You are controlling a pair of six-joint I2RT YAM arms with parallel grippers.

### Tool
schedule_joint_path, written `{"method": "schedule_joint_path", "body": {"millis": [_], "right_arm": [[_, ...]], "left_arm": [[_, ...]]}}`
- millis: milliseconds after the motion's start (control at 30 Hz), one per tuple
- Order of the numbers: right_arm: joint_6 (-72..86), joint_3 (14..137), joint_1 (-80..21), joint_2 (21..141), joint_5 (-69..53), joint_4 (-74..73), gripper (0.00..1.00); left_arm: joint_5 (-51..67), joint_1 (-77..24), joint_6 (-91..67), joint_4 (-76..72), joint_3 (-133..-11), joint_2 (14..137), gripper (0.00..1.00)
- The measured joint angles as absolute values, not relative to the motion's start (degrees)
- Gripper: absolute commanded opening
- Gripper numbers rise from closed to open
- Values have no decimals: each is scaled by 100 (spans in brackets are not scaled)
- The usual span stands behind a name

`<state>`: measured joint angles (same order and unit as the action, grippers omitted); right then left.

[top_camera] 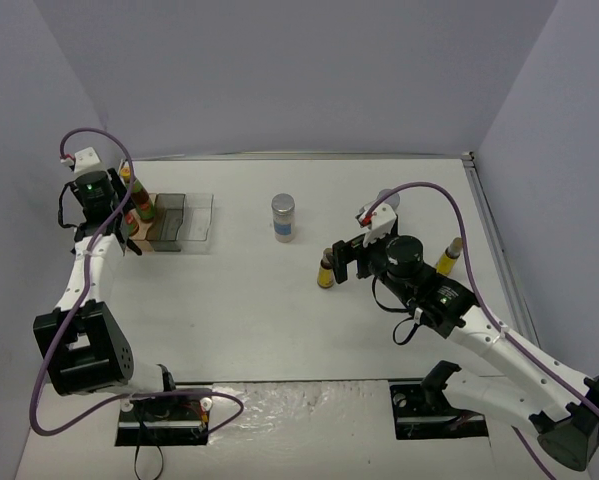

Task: Organize the condiment bottles

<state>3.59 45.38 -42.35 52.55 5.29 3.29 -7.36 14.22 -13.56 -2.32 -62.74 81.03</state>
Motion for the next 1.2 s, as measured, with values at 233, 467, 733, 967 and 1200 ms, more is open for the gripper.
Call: {"method": "schedule_joint_path", "body": {"millis": [233,467,733,967,1200], "right_arm": [[360,4497,-4204,5333,499,320,100],[366,4485,-4195,5341,484,331,100],[440,4319,-4191,5285,484,318,100],[476,4233,-4191,5160,483,320,100],[512,4177,-4167,5081,443,318,100]], "left_arm": [[-711,1426,-1356,-554,-6322,8521,0],[-711,1433,-1356,-710,-6302,8935,0],[-672,1437,-1371,-1199,-6054,9076,6],[-700,1437,-1367,-1309,-5721,9089,17],[-767,1437,-1302,-1318,-5676,9060,77]]}}
